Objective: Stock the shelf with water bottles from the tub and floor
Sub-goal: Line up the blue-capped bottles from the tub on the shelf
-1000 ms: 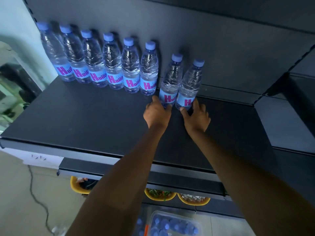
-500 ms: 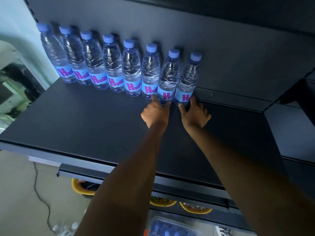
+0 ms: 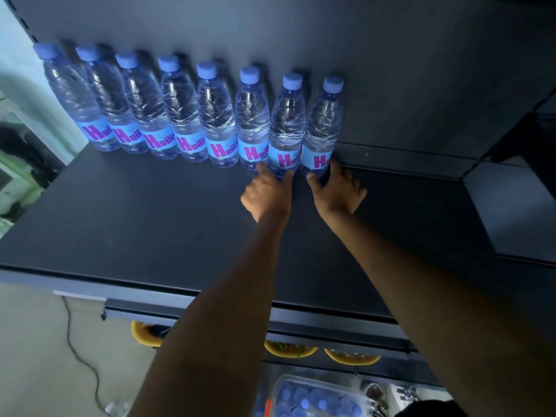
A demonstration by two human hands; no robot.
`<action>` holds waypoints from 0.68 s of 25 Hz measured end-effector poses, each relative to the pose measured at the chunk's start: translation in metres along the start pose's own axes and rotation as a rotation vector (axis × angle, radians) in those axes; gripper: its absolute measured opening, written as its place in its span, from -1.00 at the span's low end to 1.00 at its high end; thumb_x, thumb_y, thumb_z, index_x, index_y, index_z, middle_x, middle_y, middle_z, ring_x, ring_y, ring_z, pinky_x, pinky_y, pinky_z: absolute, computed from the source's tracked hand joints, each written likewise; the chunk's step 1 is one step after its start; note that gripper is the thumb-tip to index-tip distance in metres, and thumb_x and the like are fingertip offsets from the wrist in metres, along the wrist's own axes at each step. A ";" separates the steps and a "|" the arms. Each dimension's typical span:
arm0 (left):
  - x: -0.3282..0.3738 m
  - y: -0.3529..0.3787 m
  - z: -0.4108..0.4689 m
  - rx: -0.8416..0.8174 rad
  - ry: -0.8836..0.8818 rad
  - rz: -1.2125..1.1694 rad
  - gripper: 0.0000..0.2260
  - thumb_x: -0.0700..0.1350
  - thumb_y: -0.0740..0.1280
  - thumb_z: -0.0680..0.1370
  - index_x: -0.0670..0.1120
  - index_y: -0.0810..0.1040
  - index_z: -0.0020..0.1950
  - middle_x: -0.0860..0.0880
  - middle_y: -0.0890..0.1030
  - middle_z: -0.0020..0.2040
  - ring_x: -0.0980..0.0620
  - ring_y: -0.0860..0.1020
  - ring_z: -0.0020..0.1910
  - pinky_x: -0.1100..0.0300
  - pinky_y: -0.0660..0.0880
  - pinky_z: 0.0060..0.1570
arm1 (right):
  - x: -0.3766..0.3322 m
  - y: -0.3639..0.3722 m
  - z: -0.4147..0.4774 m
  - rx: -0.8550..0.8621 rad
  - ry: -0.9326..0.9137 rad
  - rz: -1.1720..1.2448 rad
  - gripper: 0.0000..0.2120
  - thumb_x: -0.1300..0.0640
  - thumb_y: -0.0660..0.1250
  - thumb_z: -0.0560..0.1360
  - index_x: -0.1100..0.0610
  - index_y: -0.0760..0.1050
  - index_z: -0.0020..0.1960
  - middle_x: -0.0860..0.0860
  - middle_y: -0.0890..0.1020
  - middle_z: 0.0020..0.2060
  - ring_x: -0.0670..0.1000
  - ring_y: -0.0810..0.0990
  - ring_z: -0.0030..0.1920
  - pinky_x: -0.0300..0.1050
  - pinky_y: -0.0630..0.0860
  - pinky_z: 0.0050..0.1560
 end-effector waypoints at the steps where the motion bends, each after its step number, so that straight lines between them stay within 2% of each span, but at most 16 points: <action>1: 0.000 0.000 -0.001 -0.003 -0.004 -0.004 -0.42 0.34 0.27 0.56 -0.10 0.39 0.33 -0.13 0.67 0.04 -0.20 0.66 0.01 0.08 0.33 -0.17 | 0.001 -0.002 -0.003 -0.009 0.015 0.030 -0.33 -0.30 0.25 0.57 -0.01 0.24 0.57 0.12 0.48 0.43 0.23 0.43 0.40 0.14 0.27 0.35; 4: 0.001 0.001 -0.004 0.000 -0.002 -0.029 -0.37 0.35 0.31 0.53 -0.14 0.37 0.33 -0.15 0.69 0.03 -0.22 0.67 0.01 0.05 0.36 -0.15 | 0.000 -0.011 -0.025 -0.001 0.066 0.198 -0.28 -0.24 0.34 0.55 0.05 0.22 0.58 0.10 0.47 0.45 0.21 0.37 0.45 0.14 0.25 0.41; 8: -0.002 -0.006 -0.007 -0.005 0.010 -0.105 -0.36 0.27 0.35 0.52 -0.16 0.34 0.37 -0.21 0.67 0.12 -0.28 0.64 0.10 -0.06 0.48 0.04 | 0.001 -0.024 -0.081 0.061 0.055 0.296 -0.33 -0.13 0.38 0.55 0.06 0.27 0.57 0.10 0.51 0.39 0.19 0.38 0.42 0.15 0.29 0.39; 12: -0.016 -0.023 -0.034 -0.139 0.158 -0.270 -0.57 0.13 0.37 0.55 -0.11 0.42 0.27 -0.10 0.67 0.06 -0.20 0.64 0.07 0.01 0.47 -0.01 | 0.016 -0.036 -0.134 0.097 0.039 0.291 -0.43 -0.10 0.36 0.58 0.02 0.35 0.53 0.09 0.55 0.29 0.15 0.43 0.34 0.14 0.32 0.36; 15: -0.026 -0.041 -0.078 -0.266 0.304 -0.409 -0.79 -0.03 0.38 0.55 -0.07 0.46 0.10 -0.03 0.62 -0.07 -0.10 0.62 -0.04 0.05 0.50 -0.06 | 0.029 -0.050 -0.165 0.126 0.052 0.296 -0.55 -0.07 0.35 0.60 -0.01 0.45 0.46 0.06 0.57 0.18 0.14 0.47 0.26 0.13 0.36 0.30; 17: -0.033 -0.053 -0.115 -0.336 0.363 -0.504 -0.86 -0.15 0.34 0.53 -0.03 0.44 0.04 0.03 0.55 -0.17 -0.01 0.57 -0.15 0.08 0.48 -0.14 | 0.039 -0.059 -0.190 0.178 0.043 0.287 -0.60 -0.04 0.35 0.59 -0.01 0.49 0.41 0.04 0.58 0.09 0.13 0.48 0.21 0.10 0.37 0.23</action>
Point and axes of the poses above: each hand's wrist, its own z-axis towards the middle knuckle, its own y-axis out of the palm, x = y × z, the point moved 2 cm from there along z, towards the middle knuckle
